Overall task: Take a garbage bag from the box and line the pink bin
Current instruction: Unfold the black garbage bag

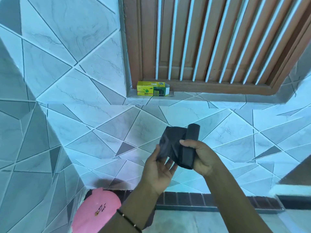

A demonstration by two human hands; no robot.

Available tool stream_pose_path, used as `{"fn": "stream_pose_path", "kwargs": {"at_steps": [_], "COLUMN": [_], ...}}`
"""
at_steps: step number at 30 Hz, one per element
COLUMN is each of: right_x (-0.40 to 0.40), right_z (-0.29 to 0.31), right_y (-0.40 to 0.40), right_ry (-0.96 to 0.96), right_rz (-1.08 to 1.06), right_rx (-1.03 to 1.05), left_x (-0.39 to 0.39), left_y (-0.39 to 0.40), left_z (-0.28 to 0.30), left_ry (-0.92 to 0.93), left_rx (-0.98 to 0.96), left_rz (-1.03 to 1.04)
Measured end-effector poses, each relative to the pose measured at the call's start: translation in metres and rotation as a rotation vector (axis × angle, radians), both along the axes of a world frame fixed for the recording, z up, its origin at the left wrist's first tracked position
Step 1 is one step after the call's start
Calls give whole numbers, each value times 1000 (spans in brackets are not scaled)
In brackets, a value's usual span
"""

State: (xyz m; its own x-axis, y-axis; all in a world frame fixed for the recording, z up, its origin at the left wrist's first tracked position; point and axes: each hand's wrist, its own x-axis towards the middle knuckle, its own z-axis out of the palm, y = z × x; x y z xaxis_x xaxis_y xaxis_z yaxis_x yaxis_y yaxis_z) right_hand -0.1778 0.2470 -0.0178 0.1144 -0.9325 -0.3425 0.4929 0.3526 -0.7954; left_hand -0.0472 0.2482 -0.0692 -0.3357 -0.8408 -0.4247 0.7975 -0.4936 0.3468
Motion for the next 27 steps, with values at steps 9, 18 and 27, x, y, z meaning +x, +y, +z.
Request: {"fn": "stream_pose_path", "kwargs": {"at_steps": [9, 18, 27], "right_x": [-14, -17, -19], "right_z": [1, 2, 2], "right_y": [-4, -8, -4], "right_ry": [115, 260, 363], "right_rz": [-25, -26, -34], "right_rx": [-79, -110, -60], "left_x": [28, 41, 42], "left_y": [-25, -23, -21], "left_z": [20, 22, 19], "left_ry": [-310, -673, -956], "left_rx": [-209, -378, -462], "left_rz": [105, 66, 31]}}
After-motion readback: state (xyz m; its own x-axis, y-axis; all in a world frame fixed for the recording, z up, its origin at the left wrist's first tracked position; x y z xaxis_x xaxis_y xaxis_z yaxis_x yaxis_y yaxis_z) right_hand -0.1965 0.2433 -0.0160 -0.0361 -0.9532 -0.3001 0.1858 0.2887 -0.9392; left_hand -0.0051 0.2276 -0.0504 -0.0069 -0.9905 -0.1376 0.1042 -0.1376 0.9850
